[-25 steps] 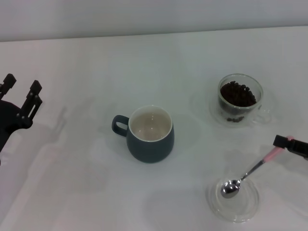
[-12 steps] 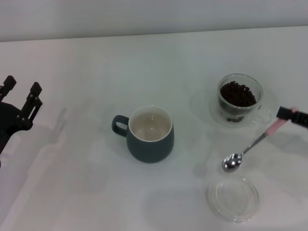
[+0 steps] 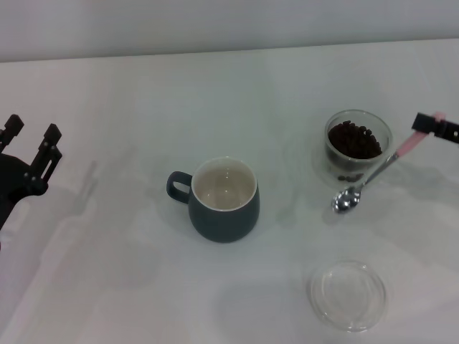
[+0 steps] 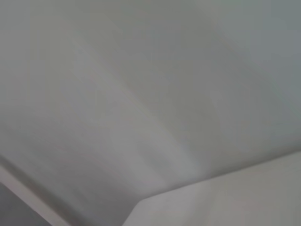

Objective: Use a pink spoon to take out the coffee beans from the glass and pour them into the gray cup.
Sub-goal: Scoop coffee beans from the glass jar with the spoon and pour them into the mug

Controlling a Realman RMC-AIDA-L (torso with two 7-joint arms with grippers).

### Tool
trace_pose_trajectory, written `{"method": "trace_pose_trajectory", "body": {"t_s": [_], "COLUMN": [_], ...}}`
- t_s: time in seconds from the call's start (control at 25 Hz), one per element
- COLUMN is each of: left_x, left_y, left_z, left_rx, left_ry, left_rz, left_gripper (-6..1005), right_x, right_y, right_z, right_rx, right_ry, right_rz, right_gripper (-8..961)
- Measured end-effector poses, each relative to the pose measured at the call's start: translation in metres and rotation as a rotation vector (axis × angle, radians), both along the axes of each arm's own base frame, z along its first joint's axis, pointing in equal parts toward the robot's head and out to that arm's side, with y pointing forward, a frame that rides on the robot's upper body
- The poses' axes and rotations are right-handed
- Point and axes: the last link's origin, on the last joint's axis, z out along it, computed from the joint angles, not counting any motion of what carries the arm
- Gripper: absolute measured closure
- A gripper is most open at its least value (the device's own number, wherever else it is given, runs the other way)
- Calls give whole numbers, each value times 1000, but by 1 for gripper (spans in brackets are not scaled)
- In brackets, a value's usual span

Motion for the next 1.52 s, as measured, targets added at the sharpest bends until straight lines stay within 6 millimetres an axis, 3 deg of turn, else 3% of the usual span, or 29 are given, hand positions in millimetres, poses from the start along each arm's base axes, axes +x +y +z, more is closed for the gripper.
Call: {"method": "trace_pose_trajectory", "body": {"t_s": [0.8, 1.52], "left_x": [-1, -2], "left_y": [-1, 0], "left_z": [0, -1], "left_rx": [-1, -6], "left_ry": [-2, 3], "left_rz": [5, 12], "left_gripper": [406, 407], "right_x": [-12, -1], "right_y": [39, 61], "right_z": [16, 13], "right_rx": [203, 283], "right_ry": [-180, -315], "right_rz": [124, 61], "right_gripper": [796, 796]}}
